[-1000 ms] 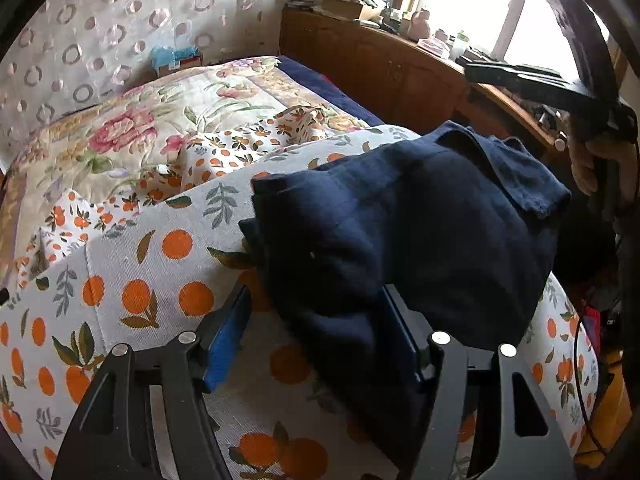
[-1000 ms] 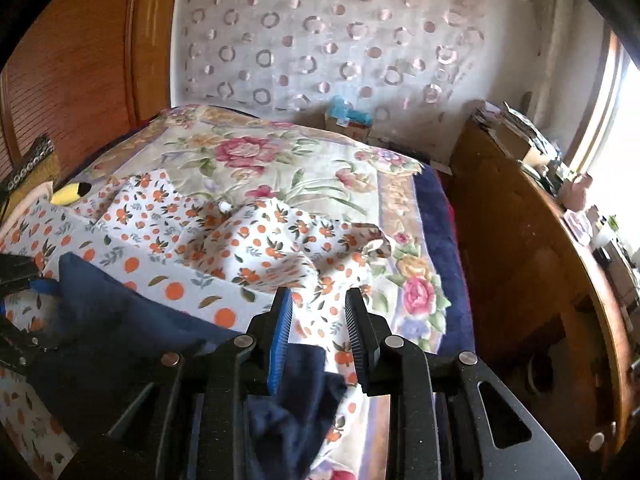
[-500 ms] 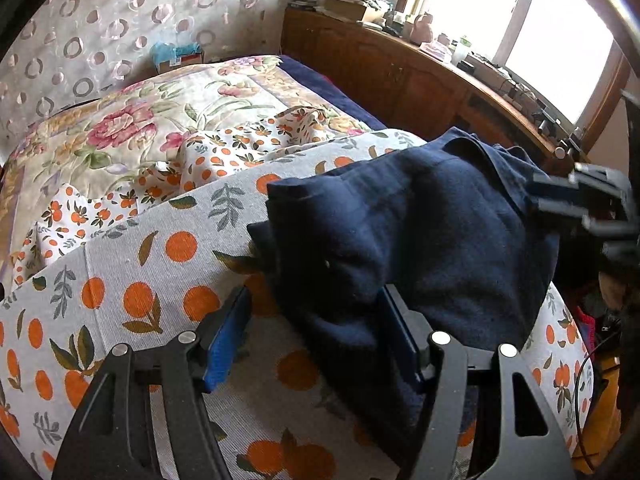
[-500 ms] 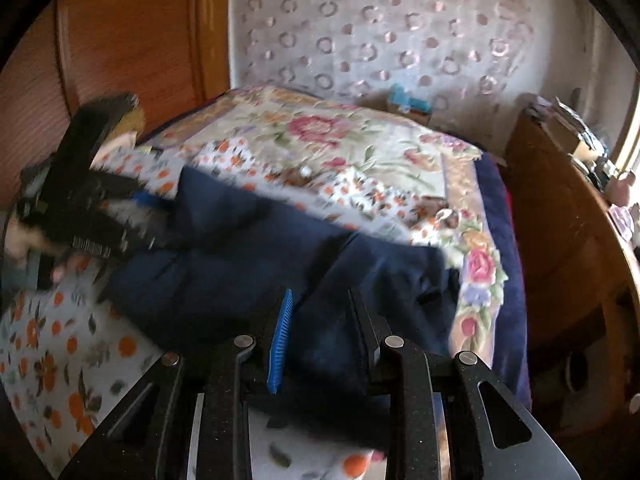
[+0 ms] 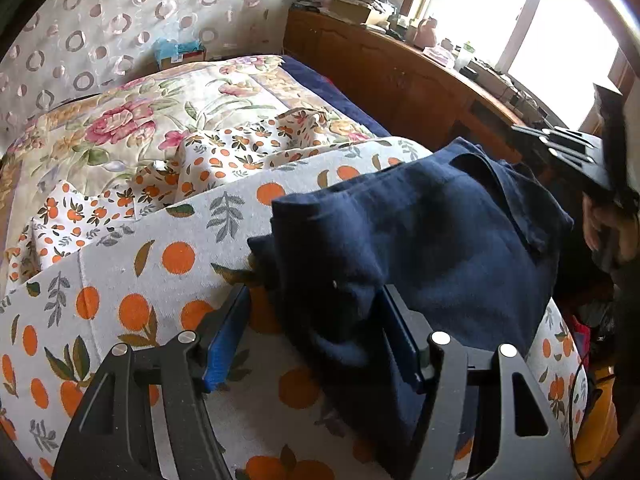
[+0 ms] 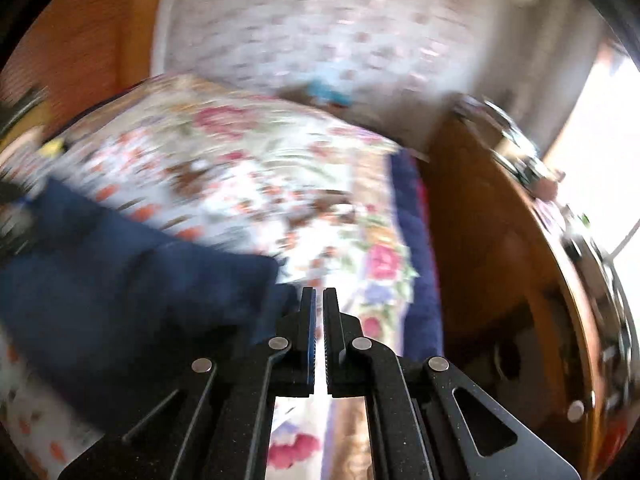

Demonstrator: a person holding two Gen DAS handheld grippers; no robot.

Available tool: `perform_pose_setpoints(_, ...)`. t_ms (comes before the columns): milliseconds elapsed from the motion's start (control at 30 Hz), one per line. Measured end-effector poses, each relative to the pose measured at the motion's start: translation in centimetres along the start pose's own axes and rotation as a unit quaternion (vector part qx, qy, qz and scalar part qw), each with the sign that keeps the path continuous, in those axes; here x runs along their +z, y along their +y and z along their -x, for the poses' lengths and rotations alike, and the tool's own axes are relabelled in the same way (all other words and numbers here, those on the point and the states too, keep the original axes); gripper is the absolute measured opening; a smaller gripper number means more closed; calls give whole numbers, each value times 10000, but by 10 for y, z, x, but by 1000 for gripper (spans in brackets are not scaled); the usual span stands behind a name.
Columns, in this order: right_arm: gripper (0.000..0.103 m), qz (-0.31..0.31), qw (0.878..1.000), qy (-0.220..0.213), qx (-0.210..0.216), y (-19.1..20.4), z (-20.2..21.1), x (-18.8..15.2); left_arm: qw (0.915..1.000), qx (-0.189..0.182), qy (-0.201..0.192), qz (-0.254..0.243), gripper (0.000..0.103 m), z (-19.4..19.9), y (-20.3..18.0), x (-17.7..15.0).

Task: Fold small clothes
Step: 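Grasp the folded navy shirt with the left gripper, then lift the folded shirt with the left gripper and carry it toward the wardrobe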

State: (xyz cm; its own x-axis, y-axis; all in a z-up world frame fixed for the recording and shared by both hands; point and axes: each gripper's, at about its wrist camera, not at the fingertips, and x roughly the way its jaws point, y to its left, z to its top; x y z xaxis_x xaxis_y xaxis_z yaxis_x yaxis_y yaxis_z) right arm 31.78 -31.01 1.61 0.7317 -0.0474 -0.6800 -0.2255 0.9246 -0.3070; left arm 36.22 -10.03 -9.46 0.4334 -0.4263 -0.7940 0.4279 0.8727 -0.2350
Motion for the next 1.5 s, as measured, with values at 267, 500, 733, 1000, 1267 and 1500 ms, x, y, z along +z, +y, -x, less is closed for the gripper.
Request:
perform_pose_setpoints(267, 53, -551, 9959, -258, 664, 1, 25, -18, 9999, -104, -53, 39, 62, -5, 2, 7)
perform_pose_setpoints(500, 53, -122, 9898, -412, 1361, 18, 64, -49, 9993, -300, -157, 156, 31, -3, 4, 9)
perform_pose_setpoints(733, 53, 340, 9833, -146, 1782, 21, 71, -71, 9978, -437, -491, 41, 13, 21, -8, 12)
perform_pose_setpoints(1000, 6, 677, 9836, -245, 1655, -2, 78, -47, 9949, -383, -888, -275, 13, 80, -19, 10)
perform_pose_setpoints(1267, 26, -391, 9963, -319, 699, -69, 38, -11, 9977, -115, -664, 38, 13, 60, 11, 1)
perform_pose_setpoints(1500, 73, -714, 9862, -67, 1491, -81, 34, -35, 9983, -65, -579, 7, 13, 50, 15, -7)
